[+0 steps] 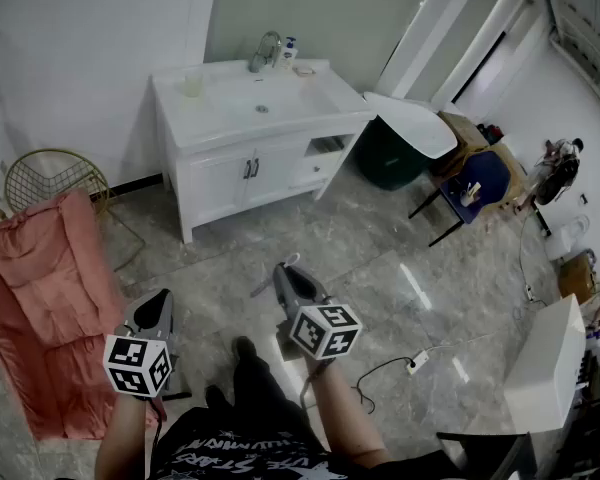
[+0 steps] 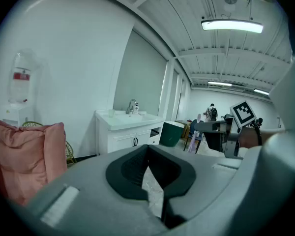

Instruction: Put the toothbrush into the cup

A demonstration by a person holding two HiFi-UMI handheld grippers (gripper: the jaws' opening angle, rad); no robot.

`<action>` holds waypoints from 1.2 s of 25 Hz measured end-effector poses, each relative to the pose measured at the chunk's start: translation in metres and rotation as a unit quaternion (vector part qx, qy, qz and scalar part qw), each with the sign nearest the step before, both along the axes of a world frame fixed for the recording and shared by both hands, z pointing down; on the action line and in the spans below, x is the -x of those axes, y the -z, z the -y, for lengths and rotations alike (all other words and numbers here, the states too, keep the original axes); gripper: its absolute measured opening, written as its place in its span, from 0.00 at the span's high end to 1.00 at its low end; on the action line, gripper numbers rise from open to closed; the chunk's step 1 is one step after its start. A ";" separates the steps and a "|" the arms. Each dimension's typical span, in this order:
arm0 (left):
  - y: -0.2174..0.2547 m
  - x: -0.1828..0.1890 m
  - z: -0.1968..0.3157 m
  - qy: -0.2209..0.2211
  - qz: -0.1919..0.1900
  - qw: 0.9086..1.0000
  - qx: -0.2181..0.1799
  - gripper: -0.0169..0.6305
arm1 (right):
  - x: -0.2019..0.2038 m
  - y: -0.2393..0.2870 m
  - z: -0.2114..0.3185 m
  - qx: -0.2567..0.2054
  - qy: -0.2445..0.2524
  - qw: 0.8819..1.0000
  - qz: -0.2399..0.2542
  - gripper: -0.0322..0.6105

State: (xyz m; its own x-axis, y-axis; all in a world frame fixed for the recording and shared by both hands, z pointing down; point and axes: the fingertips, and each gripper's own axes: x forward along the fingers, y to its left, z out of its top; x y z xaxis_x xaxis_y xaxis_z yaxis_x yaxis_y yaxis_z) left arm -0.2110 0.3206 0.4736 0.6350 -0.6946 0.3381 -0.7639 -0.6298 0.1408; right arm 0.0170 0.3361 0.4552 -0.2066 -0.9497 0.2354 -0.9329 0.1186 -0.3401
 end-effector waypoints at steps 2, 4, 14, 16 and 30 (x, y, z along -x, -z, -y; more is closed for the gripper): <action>-0.001 0.001 0.001 -0.001 0.002 1.000 0.000 0.96 | 0.002 0.000 0.002 0.001 0.001 1.000 0.000 0.91; -0.005 0.003 0.001 0.000 0.003 1.000 0.004 0.96 | 0.003 -0.002 0.003 0.003 0.001 1.000 0.000 0.91; -0.018 0.012 0.006 0.007 0.007 1.000 0.021 0.96 | 0.010 -0.014 0.012 0.016 0.002 1.000 0.000 0.91; -0.015 0.013 0.009 0.007 0.006 1.000 0.017 0.96 | 0.009 -0.011 0.016 0.012 0.001 1.000 0.001 0.91; -0.016 -0.028 0.103 0.031 0.022 0.999 0.019 0.96 | -0.045 -0.017 0.131 0.004 0.018 0.999 0.028 0.92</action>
